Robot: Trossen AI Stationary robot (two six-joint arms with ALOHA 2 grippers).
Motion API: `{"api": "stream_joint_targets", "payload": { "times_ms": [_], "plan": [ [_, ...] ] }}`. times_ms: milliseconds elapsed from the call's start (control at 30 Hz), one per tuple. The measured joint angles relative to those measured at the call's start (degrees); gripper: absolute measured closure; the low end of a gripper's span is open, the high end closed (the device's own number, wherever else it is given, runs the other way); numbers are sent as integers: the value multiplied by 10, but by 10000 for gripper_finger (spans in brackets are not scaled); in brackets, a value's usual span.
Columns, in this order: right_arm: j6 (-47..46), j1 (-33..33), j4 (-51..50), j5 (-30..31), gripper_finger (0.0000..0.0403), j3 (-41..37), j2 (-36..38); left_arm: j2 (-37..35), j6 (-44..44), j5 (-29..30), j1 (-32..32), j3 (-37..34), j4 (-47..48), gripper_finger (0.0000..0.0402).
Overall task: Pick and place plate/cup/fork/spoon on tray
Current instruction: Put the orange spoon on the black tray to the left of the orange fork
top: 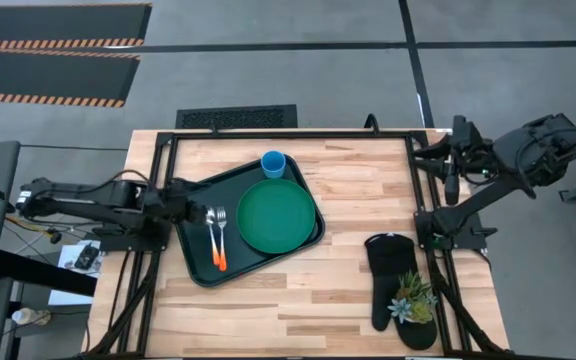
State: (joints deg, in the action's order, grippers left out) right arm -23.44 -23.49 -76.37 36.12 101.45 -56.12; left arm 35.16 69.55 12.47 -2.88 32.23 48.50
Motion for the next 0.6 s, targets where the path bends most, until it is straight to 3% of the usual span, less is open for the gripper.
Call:
{"api": "stream_joint_targets", "payload": {
  "times_ms": [267, 500, 600],
  "plan": [
    [0, 0, 11, 7, 282, -12, 5, -26, -33, -7, 0, -36, -8, 401],
    [0, 0, 17, 8, 282, -12, 7, -25, -61, -26, 0, -90, -121, 401],
    [0, 0, 18, 14, 282, -12, 7, -26, -53, -38, 0, -108, -127, 401]
  ]
}}
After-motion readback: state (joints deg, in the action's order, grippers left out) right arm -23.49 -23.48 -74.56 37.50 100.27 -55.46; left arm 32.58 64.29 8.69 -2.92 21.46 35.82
